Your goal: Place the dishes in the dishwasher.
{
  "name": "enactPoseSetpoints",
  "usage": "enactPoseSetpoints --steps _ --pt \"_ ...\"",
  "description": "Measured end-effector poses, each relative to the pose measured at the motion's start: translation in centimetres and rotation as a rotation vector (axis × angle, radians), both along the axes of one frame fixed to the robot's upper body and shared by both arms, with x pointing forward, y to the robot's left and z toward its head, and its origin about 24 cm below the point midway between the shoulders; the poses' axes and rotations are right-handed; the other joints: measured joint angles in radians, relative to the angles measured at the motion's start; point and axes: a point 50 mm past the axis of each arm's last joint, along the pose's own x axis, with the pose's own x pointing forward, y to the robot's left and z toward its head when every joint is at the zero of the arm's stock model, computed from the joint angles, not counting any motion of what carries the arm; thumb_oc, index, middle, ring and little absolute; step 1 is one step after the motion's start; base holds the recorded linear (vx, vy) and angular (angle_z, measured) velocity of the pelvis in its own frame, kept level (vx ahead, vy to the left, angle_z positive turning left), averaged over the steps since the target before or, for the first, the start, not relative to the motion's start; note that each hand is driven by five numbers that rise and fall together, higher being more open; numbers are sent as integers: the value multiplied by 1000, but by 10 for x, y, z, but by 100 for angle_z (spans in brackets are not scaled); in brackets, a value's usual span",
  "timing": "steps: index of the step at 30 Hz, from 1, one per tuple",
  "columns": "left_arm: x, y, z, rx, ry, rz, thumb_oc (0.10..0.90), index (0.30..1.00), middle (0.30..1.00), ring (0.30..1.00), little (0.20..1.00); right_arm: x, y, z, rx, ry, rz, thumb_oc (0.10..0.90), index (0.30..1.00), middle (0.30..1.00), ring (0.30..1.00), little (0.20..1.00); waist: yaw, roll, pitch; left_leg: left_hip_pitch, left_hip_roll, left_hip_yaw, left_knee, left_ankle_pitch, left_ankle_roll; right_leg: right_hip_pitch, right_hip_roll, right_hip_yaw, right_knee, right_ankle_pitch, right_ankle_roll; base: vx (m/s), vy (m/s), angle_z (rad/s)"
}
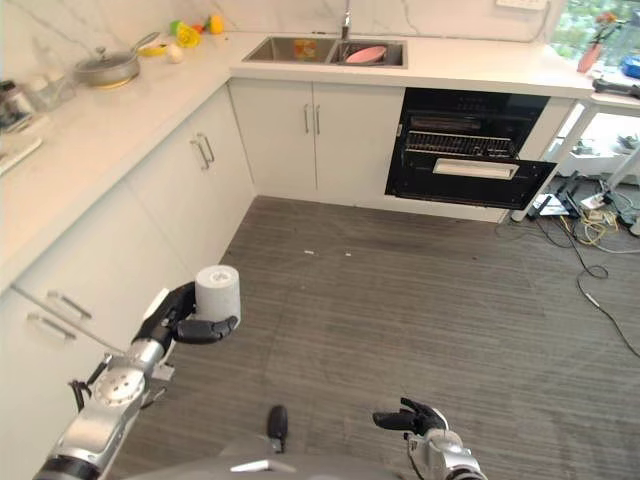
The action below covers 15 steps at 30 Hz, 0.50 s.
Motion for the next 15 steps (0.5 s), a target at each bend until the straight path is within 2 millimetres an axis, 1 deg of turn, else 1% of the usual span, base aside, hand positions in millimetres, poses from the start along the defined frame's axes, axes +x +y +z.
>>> enactPoseSetpoints --steps 1,2,3,4,5,6,7,8,9,10,11,12,13,14,15 --pt "10 0 6 24 -27 -9 400 300 300 300 300 5 5 2 13 -24 5 800 900 900 900 900 -4 -6 23 25 -31 -9 2 -10 14 -71 -17 -3 169 4 -24 326 222 35" --pt "13 -2 8 39 -31 -20 400 300 300 300 300 10 8 3 21 -41 11 800 900 900 900 900 -16 -8 19 57 -44 6 -8 -42 57 -148 -22 -29 217 -10 -16 530 162 12" --pt "11 -3 9 45 -41 -22 400 300 300 300 300 20 10 9 22 -92 24 800 900 900 900 900 -7 15 24 78 -48 16 -28 -54 63 -200 -43 -119 169 -56 -21 410 63 -5" --pt "12 -4 12 42 -51 -26 400 300 300 300 300 26 10 13 22 -126 28 800 900 900 900 900 -18 19 28 92 -49 16 -29 -65 65 -230 -29 -160 89 -69 -16 598 48 -17" --pt "13 -6 15 30 -72 -21 400 300 300 300 300 37 11 19 25 -172 40 800 900 900 900 900 -19 29 34 100 -43 14 -34 -84 67 -252 2 -228 -89 -77 -16 284 10 -7" --pt "14 -6 15 30 -76 -20 400 300 300 300 300 42 13 22 29 -191 48 800 900 900 900 900 -21 28 34 100 -42 15 -34 -87 70 -271 22 -253 -170 -68 -16 459 15 -6" --pt "15 -7 15 29 -75 -24 400 300 300 300 300 49 16 26 40 -221 56 800 900 900 900 900 -24 13 30 104 -50 26 -36 -100 67 -295 48 -310 -332 -37 4 344 -45 4" --pt "15 -7 15 30 -75 -29 400 300 300 300 300 51 17 26 42 -229 55 800 900 900 900 900 -29 2 29 106 -54 49 -36 -96 65 -300 49 -339 -394 -23 10 494 -73 -1" --pt "11 -8 10 18 -55 -24 400 300 300 300 300 52 17 26 39 -226 52 800 900 900 900 900 -33 -40 27 139 -92 76 -28 -130 65 -315 35 -414 -475 13 17 442 -85 -18" --pt "8 -7 6 17 -41 -17 400 300 300 300 300 51 18 25 42 -219 48 800 900 900 900 900 -20 -45 22 149 -101 94 -26 -152 56 -309 35 -481 -552 15 20 411 -80 -74" --pt "1 -6 1 17 -18 -11 400 300 300 300 300 51 19 24 44 -219 46 800 900 900 900 900 7 -73 6 164 -119 145 -22 -192 68 -308 48 -581 -678 29 7 460 -92 -70" --pt "-2 -5 -2 9 -7 -1 400 300 300 300 300 51 19 24 43 -220 45 800 900 900 900 900 8 -77 2 169 -125 148 -15 -210 66 -302 46 -608 -708 39 -5 722 -122 -68" --pt "-8 -9 -9 -18 18 10 400 300 300 300 300 45 16 21 36 -199 40 800 900 900 900 900 5 -66 -9 193 -112 153 -16 -242 54 -286 61 -623 -706 94 -58 554 -90 -22" --pt "-12 -11 -14 -31 35 12 400 300 300 300 300 39 14 18 32 -182 34 800 900 900 900 900 5 -47 -17 208 -98 150 -12 -256 35 -278 73 -640 -709 111 -73 601 -66 -14" --pt "-15 -12 -17 -41 45 13 400 300 300 300 300 34 12 17 27 -169 35 800 900 900 900 900 4 -28 -20 208 -80 144 12 -281 18 -269 82 -644 -666 106 -99 425 -53 7"
